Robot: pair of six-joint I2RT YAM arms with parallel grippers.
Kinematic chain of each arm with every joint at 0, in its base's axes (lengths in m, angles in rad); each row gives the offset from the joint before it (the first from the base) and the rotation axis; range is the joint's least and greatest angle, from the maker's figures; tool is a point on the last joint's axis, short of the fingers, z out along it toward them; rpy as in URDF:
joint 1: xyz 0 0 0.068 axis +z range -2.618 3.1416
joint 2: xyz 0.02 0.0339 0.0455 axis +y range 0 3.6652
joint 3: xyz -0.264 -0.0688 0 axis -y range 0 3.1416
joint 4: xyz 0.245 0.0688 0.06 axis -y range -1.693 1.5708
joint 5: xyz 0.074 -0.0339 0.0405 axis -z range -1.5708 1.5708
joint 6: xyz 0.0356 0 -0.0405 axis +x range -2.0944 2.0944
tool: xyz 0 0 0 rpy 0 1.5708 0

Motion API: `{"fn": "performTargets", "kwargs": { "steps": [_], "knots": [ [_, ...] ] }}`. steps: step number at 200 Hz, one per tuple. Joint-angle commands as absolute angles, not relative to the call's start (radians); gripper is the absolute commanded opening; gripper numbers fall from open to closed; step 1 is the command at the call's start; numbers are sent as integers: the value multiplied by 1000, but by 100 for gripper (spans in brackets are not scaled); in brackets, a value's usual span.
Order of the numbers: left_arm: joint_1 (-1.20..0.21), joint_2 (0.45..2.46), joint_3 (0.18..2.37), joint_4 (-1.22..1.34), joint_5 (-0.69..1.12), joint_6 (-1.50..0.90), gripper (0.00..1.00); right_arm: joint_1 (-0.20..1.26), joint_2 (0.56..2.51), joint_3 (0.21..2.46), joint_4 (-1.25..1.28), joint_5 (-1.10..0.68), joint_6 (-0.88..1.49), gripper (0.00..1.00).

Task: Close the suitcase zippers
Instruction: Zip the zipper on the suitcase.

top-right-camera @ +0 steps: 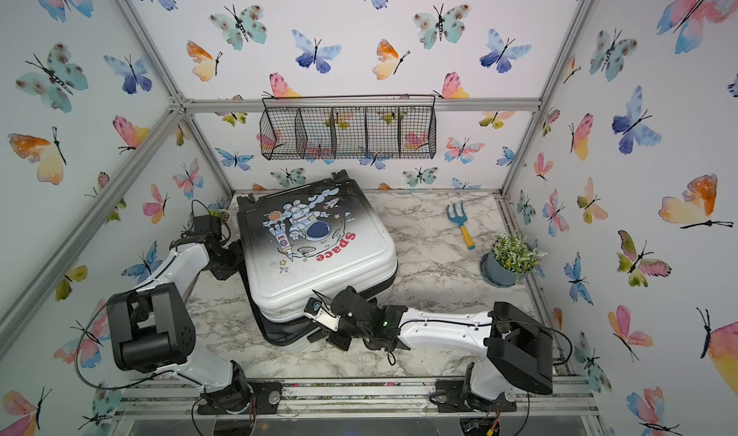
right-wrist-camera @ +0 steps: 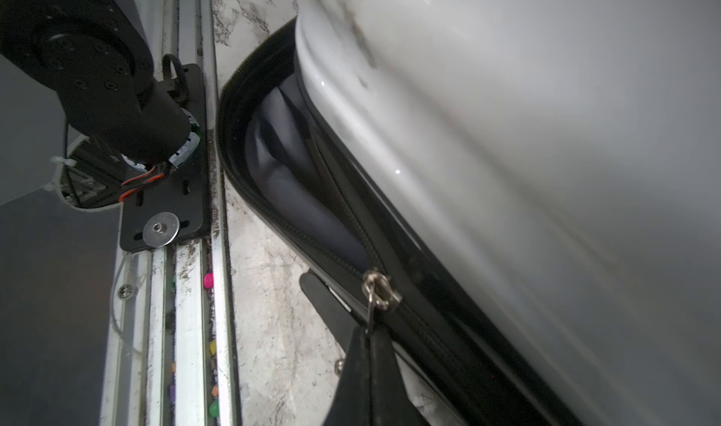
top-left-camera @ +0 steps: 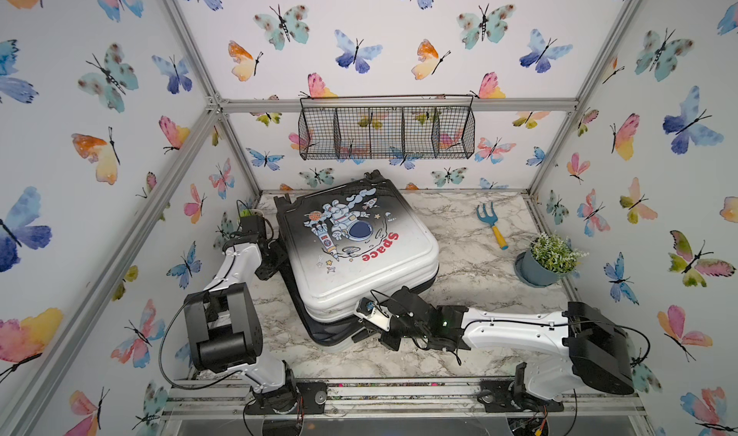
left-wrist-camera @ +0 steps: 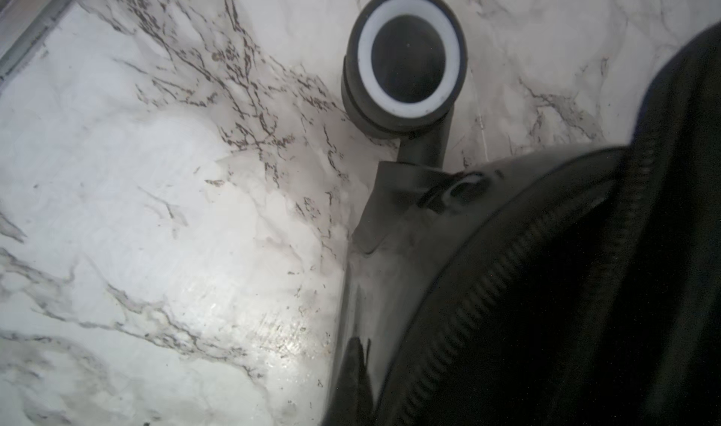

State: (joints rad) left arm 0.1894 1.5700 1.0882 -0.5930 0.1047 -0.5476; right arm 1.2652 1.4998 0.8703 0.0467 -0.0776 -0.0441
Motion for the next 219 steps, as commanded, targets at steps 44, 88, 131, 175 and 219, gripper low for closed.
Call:
{"fn": "performTargets", "kwargs": {
  "steps": [44, 88, 131, 175, 219],
  "knots": [
    [71, 1462, 1000, -549, 221, -847, 0, 1343, 1578, 971, 202, -228, -90, 3],
    [35, 1457, 984, -530, 215, -874, 0, 1382, 1621, 1016, 196, -237, -121, 2],
    [39, 1437, 982, -542, 189, -872, 0, 1306, 1572, 973, 84, -118, -1, 2],
    [99, 1396, 1008, -591, 152, -844, 0, 1164, 1463, 895, -40, -81, 74, 3],
    [117, 1344, 1013, -640, 140, -816, 0, 995, 1411, 867, -159, -66, 2, 2]
  ]
}}
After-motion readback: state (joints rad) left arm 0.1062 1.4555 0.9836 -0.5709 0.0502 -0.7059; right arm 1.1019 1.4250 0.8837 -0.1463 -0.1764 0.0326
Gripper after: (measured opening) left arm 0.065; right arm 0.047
